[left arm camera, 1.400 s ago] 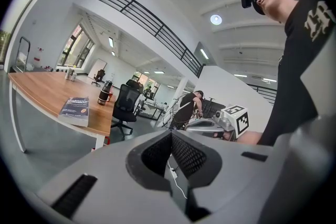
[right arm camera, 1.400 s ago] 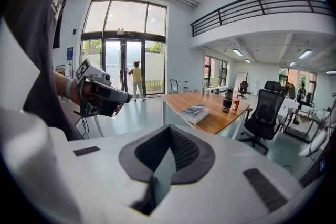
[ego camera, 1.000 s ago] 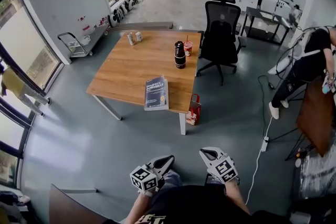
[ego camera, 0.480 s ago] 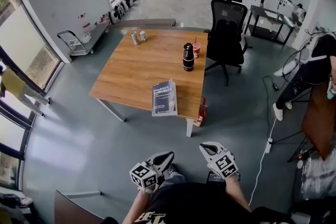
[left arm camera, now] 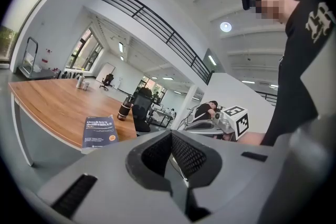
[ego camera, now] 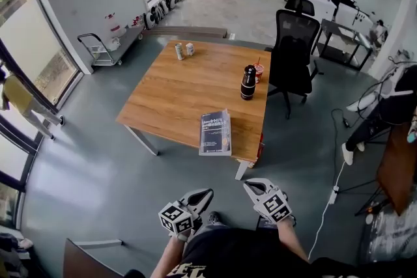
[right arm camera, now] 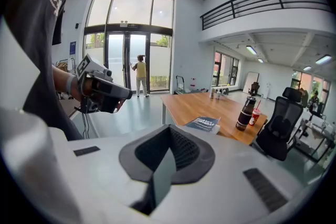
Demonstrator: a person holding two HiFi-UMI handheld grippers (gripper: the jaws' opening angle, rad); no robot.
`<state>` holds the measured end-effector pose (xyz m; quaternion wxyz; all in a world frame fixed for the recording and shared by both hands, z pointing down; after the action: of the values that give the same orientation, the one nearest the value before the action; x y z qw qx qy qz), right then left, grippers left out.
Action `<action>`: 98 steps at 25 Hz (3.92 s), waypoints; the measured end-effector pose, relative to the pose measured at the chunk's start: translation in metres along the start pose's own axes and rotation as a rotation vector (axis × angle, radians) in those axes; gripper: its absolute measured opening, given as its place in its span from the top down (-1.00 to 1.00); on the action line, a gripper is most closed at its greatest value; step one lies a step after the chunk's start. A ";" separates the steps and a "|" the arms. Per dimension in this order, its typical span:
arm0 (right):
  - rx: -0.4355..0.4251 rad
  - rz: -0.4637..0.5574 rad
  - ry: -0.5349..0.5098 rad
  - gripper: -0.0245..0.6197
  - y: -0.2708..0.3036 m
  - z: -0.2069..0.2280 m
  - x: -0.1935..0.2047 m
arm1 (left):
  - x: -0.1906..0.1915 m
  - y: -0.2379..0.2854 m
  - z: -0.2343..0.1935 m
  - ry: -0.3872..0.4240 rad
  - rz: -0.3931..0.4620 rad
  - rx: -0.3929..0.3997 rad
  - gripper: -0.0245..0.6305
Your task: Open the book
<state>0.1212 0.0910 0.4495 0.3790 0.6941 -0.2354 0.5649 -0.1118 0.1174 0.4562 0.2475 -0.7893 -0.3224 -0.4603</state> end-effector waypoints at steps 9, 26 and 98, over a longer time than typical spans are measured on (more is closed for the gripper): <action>-0.017 -0.003 -0.010 0.96 0.040 0.006 -0.017 | -0.019 -0.002 -0.032 -0.016 0.009 -0.016 0.91; -0.082 0.041 0.051 0.96 0.091 -0.025 -0.035 | -0.029 -0.048 -0.066 -0.037 0.055 -0.083 0.91; -0.036 -0.054 0.033 0.96 0.108 0.125 0.011 | -0.022 0.092 -0.109 -0.070 -0.078 -0.106 0.91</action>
<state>0.1176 -0.0722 0.4787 0.4103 0.6841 -0.2203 0.5613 -0.1138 -0.0248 0.4775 0.1756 -0.8036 -0.3366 -0.4582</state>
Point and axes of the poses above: the fingertips, and each gripper's own axes: y forward along the fingers, z to its right, x out of its underside, the point moved 8 cm from there along -y, backward along the fingers, and after that the axes turned 14 degrees about z, right-handed, at the moved point
